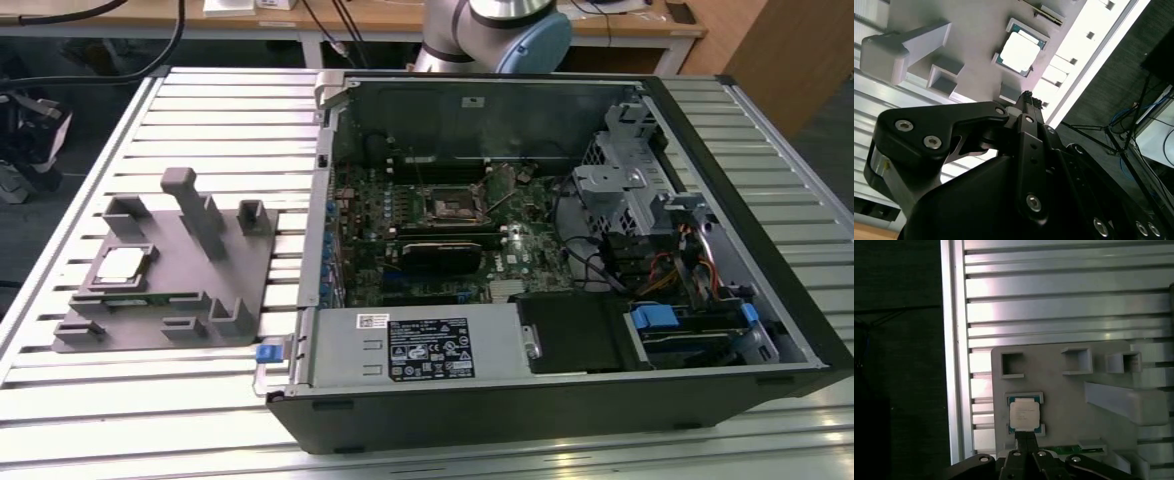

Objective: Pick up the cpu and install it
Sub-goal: 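Pick up the cpu and move it towards the insertion slot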

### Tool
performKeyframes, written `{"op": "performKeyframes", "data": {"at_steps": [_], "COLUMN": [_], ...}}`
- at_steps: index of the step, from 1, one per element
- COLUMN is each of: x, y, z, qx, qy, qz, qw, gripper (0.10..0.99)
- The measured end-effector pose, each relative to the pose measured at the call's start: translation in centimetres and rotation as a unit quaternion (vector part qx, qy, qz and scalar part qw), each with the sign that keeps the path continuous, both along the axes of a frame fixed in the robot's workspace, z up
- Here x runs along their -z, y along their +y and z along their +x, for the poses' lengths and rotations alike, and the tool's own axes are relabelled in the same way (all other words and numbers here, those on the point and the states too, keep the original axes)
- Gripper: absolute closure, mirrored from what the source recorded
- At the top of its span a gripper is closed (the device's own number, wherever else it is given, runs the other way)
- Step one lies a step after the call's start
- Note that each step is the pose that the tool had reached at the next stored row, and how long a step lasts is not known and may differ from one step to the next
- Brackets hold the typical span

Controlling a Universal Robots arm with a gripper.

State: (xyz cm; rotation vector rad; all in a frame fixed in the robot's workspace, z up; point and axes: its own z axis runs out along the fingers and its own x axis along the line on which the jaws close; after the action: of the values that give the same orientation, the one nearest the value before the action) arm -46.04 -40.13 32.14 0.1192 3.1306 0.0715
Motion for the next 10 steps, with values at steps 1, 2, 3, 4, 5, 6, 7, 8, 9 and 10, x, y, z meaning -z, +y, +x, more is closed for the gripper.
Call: {"op": "performKeyframes", "data": {"at_steps": [1,2,3,4,5,6,7,8,9,10], "x": [0.06,0.11,0.17,0.22,0.28,0.33,0.39,0.46,0.55,0.66], "y": [0.0,0.0,0.0,0.0,0.0,0.0,0.0,0.0,-0.01,-0.01], "z": [0.0,0.0,0.0,0.0,0.0,0.0,0.0,-0.01,-0.01,-0.01], "qx": [0.0,0.0,0.0,0.0,0.0,0.0,0.0,0.0,-0.001,-0.002], "qy": [0.0,0.0,0.0,0.0,0.0,-0.0001,0.0,0.0,-0.0001,0.0], "qz": [0.0,0.0,0.0,0.0,0.0,0.0002,0.0002,0.0002,0.0003,0.0003], "qw": [1.0,1.0,1.0,1.0,1.0,1.0,1.0,1.0,1.0,1.0], "gripper": [0.98,0.98,0.98,0.98,0.98,0.98,0.98,0.98,0.98,0.98]}}
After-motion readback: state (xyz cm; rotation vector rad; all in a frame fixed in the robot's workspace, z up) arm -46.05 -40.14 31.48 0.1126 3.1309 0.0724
